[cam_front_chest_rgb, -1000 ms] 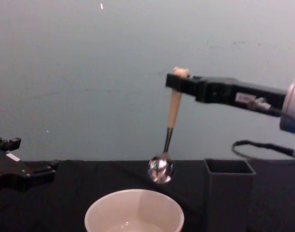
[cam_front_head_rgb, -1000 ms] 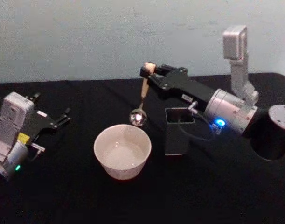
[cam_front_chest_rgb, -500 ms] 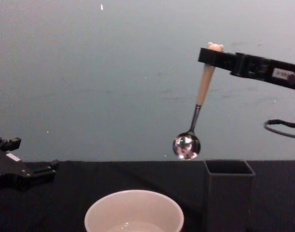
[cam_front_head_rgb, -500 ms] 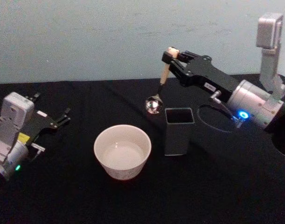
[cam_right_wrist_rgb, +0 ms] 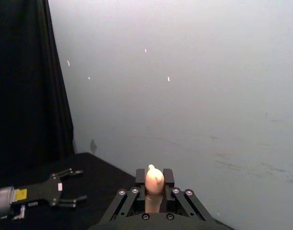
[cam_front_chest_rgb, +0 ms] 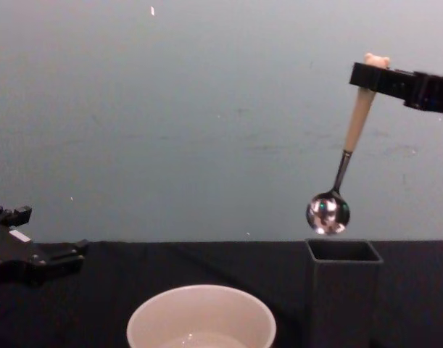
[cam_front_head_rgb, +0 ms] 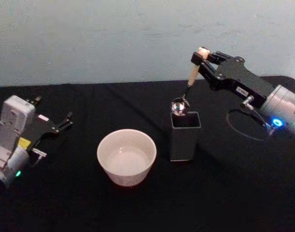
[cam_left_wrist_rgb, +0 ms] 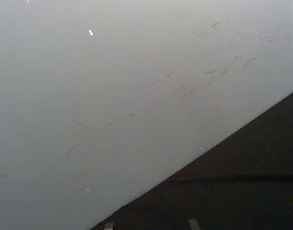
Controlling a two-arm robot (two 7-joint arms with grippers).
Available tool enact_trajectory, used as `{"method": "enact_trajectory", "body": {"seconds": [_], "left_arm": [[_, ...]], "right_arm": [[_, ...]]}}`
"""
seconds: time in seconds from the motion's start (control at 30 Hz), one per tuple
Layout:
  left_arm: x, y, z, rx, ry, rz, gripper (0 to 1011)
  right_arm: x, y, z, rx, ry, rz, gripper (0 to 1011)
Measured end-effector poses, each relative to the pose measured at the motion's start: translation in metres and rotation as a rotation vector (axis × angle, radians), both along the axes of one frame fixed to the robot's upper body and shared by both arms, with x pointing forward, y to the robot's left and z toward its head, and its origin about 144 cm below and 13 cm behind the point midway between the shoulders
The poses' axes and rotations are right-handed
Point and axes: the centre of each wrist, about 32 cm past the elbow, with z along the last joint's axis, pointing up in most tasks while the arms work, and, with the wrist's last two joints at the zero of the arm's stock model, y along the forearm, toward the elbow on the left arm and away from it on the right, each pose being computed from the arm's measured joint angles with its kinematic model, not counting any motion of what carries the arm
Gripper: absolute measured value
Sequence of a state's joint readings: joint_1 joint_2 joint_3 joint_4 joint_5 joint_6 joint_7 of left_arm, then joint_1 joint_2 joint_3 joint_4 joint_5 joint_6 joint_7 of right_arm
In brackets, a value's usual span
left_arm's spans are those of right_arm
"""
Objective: Pick up the stirring spoon with one hand, stir inside the cup, then place it back in its original position.
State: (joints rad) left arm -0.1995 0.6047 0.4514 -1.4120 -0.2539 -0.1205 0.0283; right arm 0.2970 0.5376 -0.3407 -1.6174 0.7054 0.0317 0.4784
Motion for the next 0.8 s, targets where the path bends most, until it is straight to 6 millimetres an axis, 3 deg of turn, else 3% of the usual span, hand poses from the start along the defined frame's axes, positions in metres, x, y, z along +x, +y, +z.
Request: {"method": "enact_trajectory", "body": {"seconds": [0.8], "left_arm": [[0.000,0.000,0.000,0.000,0.000,0.000,1001]], "right_arm": [[0.006,0.002,-0.036,-0.090,0.115,-0.028,216]]}}
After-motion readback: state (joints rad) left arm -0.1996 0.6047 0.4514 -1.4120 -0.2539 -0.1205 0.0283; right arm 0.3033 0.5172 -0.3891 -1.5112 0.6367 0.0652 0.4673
